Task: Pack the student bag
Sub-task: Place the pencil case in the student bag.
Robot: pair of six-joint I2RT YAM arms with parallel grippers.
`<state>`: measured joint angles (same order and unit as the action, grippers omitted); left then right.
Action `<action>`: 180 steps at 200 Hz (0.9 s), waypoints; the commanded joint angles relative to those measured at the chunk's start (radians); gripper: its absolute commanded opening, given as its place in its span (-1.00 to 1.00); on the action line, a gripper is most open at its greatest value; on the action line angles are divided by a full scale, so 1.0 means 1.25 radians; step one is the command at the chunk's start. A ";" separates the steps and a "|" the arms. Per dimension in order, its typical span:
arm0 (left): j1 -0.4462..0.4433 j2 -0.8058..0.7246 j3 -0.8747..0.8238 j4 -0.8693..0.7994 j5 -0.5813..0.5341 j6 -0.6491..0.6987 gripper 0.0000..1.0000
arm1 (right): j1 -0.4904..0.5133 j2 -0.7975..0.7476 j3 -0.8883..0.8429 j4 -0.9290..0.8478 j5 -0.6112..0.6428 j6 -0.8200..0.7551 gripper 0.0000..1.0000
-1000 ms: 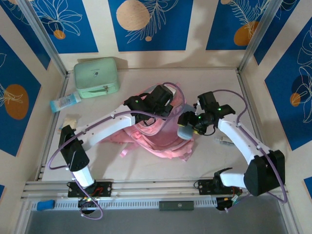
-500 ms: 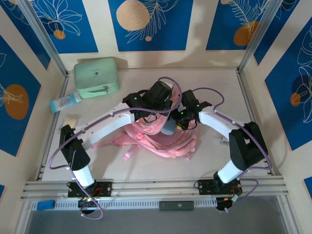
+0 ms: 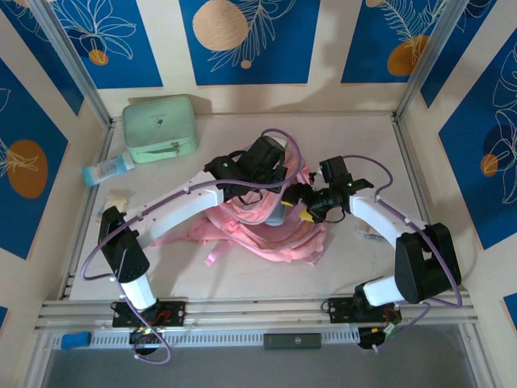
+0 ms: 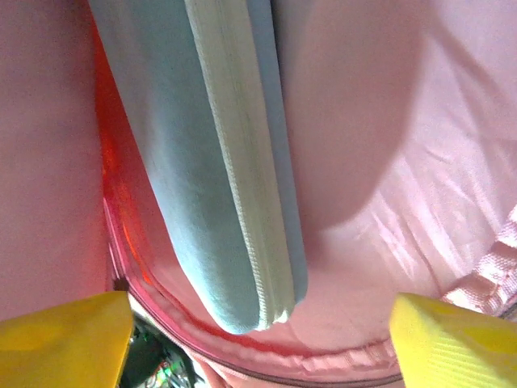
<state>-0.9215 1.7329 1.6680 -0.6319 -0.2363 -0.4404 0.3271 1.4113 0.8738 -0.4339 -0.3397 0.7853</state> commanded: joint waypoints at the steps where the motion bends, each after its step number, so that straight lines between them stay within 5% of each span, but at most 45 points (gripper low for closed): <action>1: 0.007 -0.041 -0.001 0.088 0.005 -0.032 -1.00 | 0.007 0.013 0.003 0.046 -0.072 0.014 0.48; 56: 0.017 -0.046 -0.026 0.114 0.021 -0.062 -1.00 | 0.066 0.106 0.054 0.218 -0.037 0.080 0.11; 119: 0.028 -0.069 -0.043 0.122 0.011 -0.063 -1.00 | 0.007 0.064 0.009 0.225 -0.101 0.107 0.19; 180: 0.031 -0.054 -0.039 0.128 0.046 -0.082 -1.00 | 0.070 0.122 -0.045 0.288 -0.031 0.187 -0.55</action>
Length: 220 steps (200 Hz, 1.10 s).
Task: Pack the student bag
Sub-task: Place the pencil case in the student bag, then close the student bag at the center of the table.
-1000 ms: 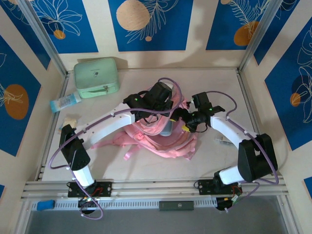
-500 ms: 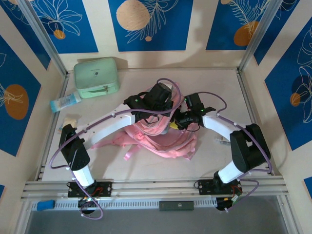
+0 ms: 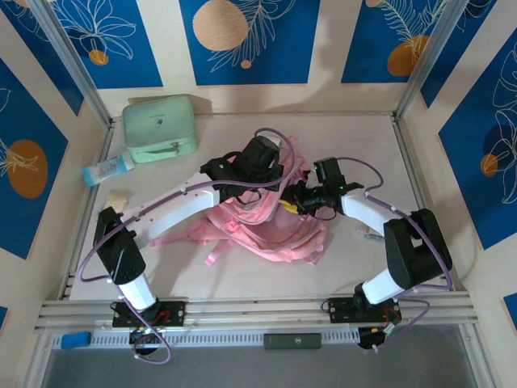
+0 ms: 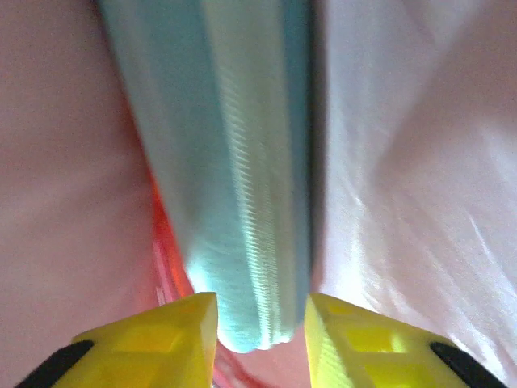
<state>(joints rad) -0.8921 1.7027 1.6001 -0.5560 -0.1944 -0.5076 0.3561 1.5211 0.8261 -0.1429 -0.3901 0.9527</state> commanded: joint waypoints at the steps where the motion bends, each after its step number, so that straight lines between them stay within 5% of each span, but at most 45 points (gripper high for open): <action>1: 0.008 -0.030 0.017 0.068 0.014 -0.029 -1.00 | 0.047 0.036 -0.006 0.065 0.009 0.055 -0.57; 24: 0.008 -0.024 0.019 0.078 0.026 -0.044 -1.00 | 0.111 0.090 0.031 0.149 0.027 0.094 -0.83; 62: 0.008 -0.013 0.024 0.072 0.008 -0.065 -1.00 | 0.143 0.105 0.024 0.260 0.053 0.130 -0.96; 106: 0.013 0.011 0.014 0.060 0.026 -0.074 -1.00 | 0.082 -0.065 -0.010 -0.012 0.109 -0.020 -0.83; 135: 0.013 0.025 -0.023 0.102 0.126 -0.100 -0.40 | -0.009 -0.211 0.004 -0.271 0.219 -0.113 -0.68; 174: 0.017 -0.102 -0.157 0.205 0.249 -0.139 0.06 | -0.087 -0.300 0.089 -0.484 0.291 -0.205 -0.55; 220: 0.066 -0.320 -0.396 0.166 0.153 -0.199 0.42 | 0.039 -0.284 0.168 -0.586 0.312 -0.216 -0.39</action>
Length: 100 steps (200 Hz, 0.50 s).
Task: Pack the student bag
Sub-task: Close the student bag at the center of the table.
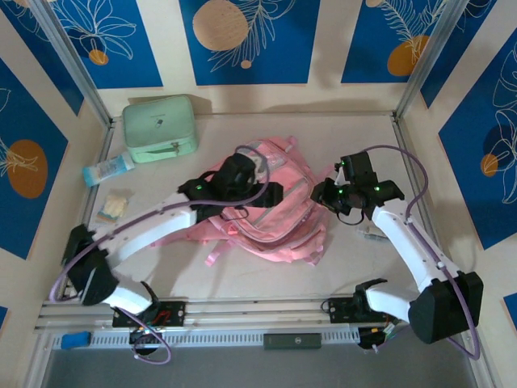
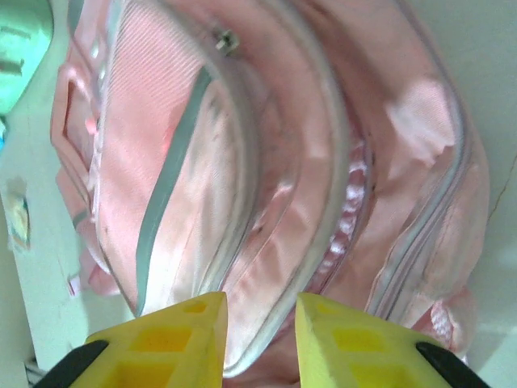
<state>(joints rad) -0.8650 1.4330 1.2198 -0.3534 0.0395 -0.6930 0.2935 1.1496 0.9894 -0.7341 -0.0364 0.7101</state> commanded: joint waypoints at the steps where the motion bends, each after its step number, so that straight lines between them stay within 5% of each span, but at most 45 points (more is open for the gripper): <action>1: 0.047 -0.108 -0.100 0.004 -0.035 -0.053 0.42 | 0.095 0.014 0.038 -0.113 0.032 -0.020 -0.39; 52: 0.190 -0.221 -0.297 -0.006 0.003 -0.130 0.57 | 0.295 0.097 -0.007 0.012 0.022 0.109 -0.36; 100: 0.264 -0.200 -0.391 0.091 0.017 -0.175 0.62 | 0.319 0.205 -0.020 0.096 0.006 0.128 -0.36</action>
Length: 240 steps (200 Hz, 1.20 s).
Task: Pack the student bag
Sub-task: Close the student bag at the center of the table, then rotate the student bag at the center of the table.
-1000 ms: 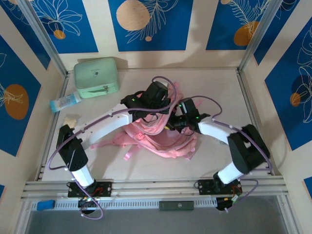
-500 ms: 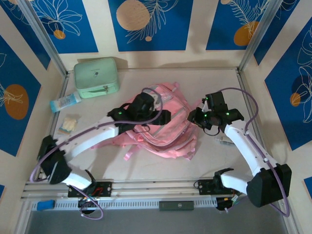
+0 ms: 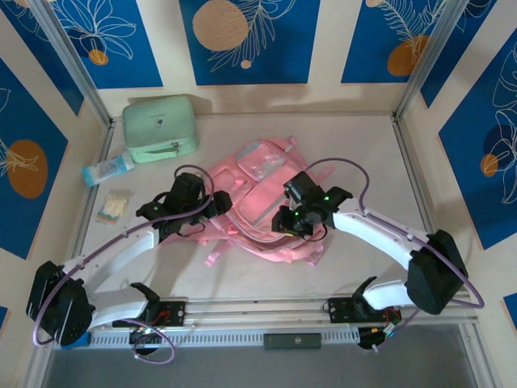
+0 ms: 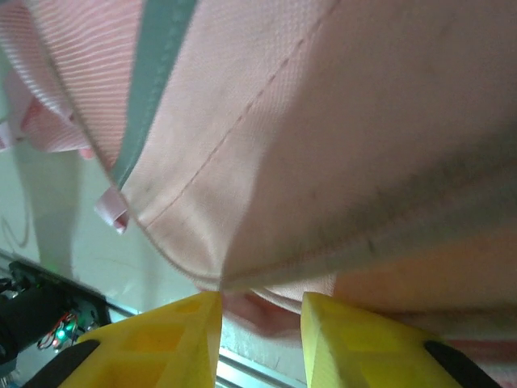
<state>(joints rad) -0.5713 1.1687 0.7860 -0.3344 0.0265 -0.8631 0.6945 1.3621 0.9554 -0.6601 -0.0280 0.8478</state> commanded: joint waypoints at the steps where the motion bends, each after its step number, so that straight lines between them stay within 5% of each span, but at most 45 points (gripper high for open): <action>1: 0.031 0.013 -0.044 0.078 0.030 -0.039 0.63 | -0.003 0.037 0.008 0.037 0.000 0.016 -0.36; 33: 0.042 0.108 -0.021 0.116 0.076 -0.038 0.49 | -0.055 0.085 0.016 0.044 -0.012 -0.031 -0.37; 86: -0.077 0.217 0.001 0.280 0.102 -0.104 0.46 | -0.220 0.151 0.057 0.050 -0.074 -0.191 -0.36; 106: -0.135 0.186 -0.001 0.340 0.047 -0.108 0.43 | -0.280 0.158 0.103 0.013 -0.090 -0.245 -0.36; 125: -0.145 0.153 0.029 0.237 -0.015 -0.111 0.44 | -0.303 0.136 0.137 -0.043 -0.062 -0.267 -0.35; 154: -0.121 0.129 0.023 0.190 -0.063 -0.144 0.44 | -0.277 0.079 0.128 -0.077 -0.027 -0.233 -0.29; 209: -0.109 0.221 0.022 0.267 -0.064 -0.292 0.14 | -0.110 0.001 0.077 -0.084 0.071 -0.080 -0.19; 240: -0.109 0.284 0.045 0.278 -0.064 -0.340 -0.01 | -0.088 -0.019 0.045 -0.054 0.065 -0.050 -0.19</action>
<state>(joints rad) -0.7151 1.4754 0.8009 -0.0147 -0.0372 -1.2087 0.5770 1.3659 1.0470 -0.7288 0.0307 0.7193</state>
